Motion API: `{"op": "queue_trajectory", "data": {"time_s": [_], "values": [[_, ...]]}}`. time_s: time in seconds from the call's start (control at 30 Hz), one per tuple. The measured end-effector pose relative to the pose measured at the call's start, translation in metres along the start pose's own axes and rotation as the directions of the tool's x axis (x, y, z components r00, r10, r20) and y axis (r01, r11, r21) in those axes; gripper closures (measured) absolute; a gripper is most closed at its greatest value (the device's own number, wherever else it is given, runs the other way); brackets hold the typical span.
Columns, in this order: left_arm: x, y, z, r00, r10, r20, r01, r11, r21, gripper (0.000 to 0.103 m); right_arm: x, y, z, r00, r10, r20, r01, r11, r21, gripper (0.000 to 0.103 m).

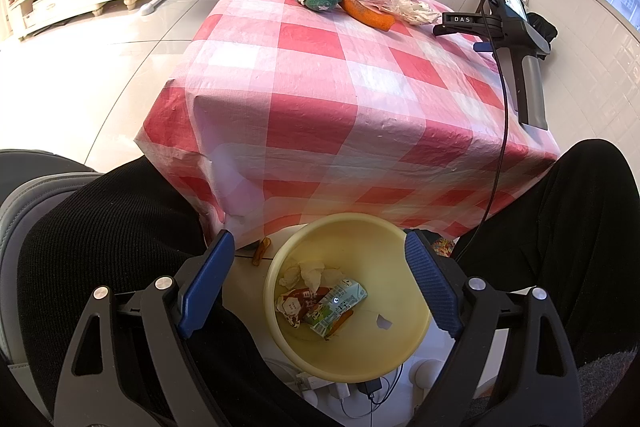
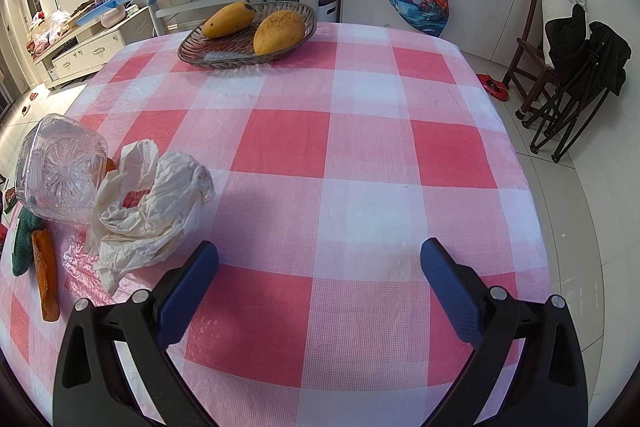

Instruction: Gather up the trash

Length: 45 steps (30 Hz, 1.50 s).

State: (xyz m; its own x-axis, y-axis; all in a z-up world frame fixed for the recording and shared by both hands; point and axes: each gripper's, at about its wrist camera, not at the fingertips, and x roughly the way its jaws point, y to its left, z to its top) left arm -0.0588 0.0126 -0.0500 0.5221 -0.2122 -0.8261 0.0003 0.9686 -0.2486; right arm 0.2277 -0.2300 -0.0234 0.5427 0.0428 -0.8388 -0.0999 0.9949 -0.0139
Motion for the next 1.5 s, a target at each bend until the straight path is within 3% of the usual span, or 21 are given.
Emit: {"op": "queue_trajectory", "data": {"time_s": [0.9,1.07,1.27,1.5], "values": [[-0.005,0.007,0.001,0.999,0.044,0.027,-0.043,0.999,-0.034,0.019,0.0,0.0,0.0,1.0,-0.001,0.001,0.001,1.0,0.0,0.007],[-0.011,0.009,0.0,0.997,0.05,0.066,-0.047,0.998,-0.048,0.019,0.0,0.0,0.0,1.0,0.0,0.001,0.0,1.0,0.0,0.007],[-0.018,0.013,0.007,0.992,0.009,0.123,0.004,0.995,-0.098,0.019,0.0,0.0,0.0,1.0,-0.001,0.001,0.001,1.0,0.0,0.007],[-0.014,-0.009,0.027,0.988,0.043,0.146,-0.042,0.999,-0.007,0.019,0.0,0.0,0.0,1.0,-0.001,0.001,0.001,1.0,0.0,0.007]]}}
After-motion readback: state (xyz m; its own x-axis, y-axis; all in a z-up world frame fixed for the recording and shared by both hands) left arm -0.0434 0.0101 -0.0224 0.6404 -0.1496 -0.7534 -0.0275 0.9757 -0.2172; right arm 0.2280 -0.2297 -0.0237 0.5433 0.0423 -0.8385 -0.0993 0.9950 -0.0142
